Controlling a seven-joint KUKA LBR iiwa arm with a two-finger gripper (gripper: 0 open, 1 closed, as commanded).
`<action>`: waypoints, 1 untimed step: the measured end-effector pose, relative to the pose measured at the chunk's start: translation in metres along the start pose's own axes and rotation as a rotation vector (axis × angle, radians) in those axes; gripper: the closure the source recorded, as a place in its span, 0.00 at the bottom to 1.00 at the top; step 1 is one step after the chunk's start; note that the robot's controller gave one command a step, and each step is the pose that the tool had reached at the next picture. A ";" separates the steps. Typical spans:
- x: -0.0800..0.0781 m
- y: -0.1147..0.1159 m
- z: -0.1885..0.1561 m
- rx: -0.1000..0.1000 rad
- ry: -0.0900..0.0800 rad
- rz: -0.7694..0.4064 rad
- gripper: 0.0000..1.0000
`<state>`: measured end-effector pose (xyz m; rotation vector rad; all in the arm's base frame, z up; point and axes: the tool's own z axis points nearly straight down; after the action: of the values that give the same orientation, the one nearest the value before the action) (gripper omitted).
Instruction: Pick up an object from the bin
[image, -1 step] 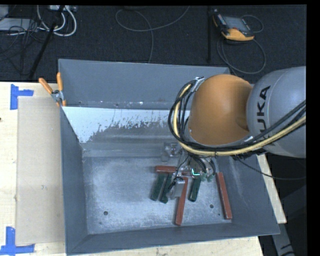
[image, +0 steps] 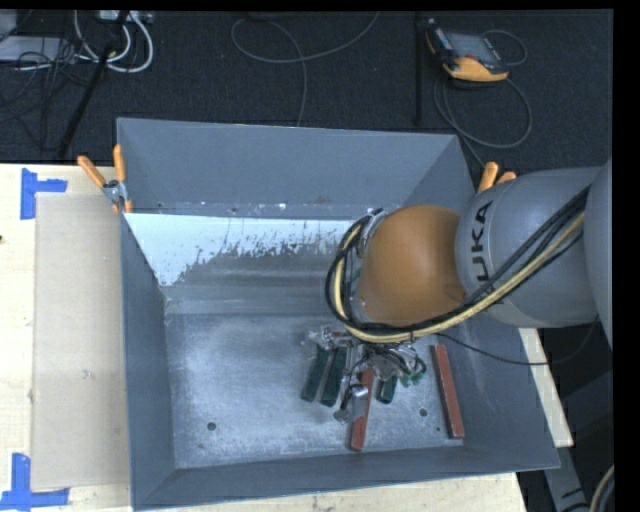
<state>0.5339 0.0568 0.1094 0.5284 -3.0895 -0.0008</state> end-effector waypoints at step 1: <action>-0.008 -0.028 0.040 0.000 -0.003 -0.290 0.00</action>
Offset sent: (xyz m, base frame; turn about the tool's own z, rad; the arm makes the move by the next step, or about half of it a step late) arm 0.0167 -0.0244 -0.0394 -0.2921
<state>0.5500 0.0332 0.0693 0.9700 -2.9840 -0.0033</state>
